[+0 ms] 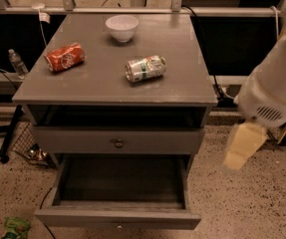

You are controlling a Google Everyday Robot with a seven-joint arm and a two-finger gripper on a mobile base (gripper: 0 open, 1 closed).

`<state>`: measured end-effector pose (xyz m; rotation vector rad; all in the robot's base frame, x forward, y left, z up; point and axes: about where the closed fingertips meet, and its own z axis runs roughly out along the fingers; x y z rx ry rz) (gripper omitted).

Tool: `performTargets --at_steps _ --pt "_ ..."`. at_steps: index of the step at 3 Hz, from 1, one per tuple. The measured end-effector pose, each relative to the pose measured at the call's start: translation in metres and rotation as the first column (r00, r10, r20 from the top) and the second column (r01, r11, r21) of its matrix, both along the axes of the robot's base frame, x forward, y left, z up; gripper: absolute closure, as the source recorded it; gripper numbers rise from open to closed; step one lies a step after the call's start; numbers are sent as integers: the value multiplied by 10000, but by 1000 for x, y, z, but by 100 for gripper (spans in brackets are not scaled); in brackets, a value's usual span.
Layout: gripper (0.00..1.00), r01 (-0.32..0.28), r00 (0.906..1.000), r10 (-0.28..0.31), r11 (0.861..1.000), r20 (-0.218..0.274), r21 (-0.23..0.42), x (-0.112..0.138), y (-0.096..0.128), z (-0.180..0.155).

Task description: Close middle drawer

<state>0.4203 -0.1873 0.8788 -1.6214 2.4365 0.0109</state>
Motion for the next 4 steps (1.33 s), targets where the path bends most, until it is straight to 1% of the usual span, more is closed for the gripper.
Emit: performTargets --at_steps 1,2,3,4 --pt "0 1188 9802 -1226 9924 -1555 -336 -14 12 -83" --pt "0 1130 9813 -1167 9931 -1528 -328 -13 12 -82" --pt "0 1288 9722 -1332 9910 -1925 -354 -13 11 -98" --pt "0 1459 9426 -1599 9869 -2931 -689 -13 22 -159"
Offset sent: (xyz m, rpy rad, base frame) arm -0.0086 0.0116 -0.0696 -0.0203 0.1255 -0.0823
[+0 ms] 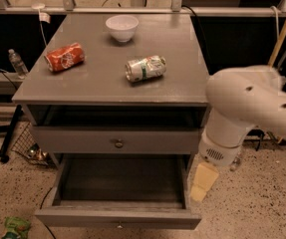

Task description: Close middle drawer

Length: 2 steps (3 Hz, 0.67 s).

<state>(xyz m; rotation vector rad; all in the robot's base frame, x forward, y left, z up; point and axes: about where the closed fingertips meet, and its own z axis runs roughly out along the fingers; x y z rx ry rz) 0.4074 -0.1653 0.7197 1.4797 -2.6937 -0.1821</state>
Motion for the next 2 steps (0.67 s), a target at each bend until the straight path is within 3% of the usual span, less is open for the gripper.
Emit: performTargets --at_steps 1,2 --pt "0 446 9878 -564 9955 -1451 -834 -19 16 -81" --pt "0 979 9562 -1457 9765 -2537 -1920 -43 25 -147"
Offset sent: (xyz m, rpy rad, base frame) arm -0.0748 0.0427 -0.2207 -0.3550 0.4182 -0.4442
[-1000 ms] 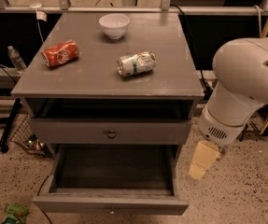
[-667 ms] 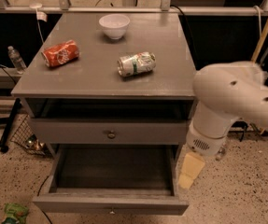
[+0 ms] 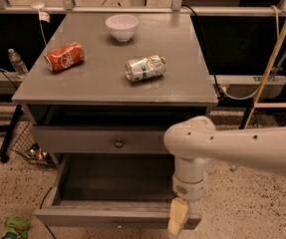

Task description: Close middle drawer

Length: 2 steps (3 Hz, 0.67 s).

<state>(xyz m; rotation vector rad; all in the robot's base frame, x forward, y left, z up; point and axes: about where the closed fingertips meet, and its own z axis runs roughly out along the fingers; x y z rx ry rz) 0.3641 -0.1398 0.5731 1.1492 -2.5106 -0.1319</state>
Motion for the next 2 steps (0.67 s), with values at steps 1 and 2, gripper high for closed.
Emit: performTargets --at_steps 1,2 --pt "0 1353 9882 -1377 9900 -663 -396 -19 14 -39" --pt "0 1734 9816 -1771 9832 -707 -566 -21 15 -43"
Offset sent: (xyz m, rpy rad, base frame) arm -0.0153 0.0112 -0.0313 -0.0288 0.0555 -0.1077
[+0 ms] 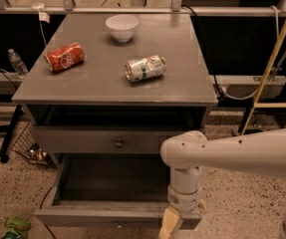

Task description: Close middle drawer

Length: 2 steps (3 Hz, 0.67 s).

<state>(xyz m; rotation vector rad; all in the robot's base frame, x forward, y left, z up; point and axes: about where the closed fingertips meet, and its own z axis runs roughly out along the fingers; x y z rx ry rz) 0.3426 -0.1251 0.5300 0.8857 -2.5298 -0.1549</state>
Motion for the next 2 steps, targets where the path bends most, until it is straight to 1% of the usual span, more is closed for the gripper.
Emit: performTargets --at_steps 1,2 --pt "0 115 9999 -115 9999 -71 -53 -2 1 -4" --pt "0 777 9957 -795 9963 -481 -379 -11 5 -24"
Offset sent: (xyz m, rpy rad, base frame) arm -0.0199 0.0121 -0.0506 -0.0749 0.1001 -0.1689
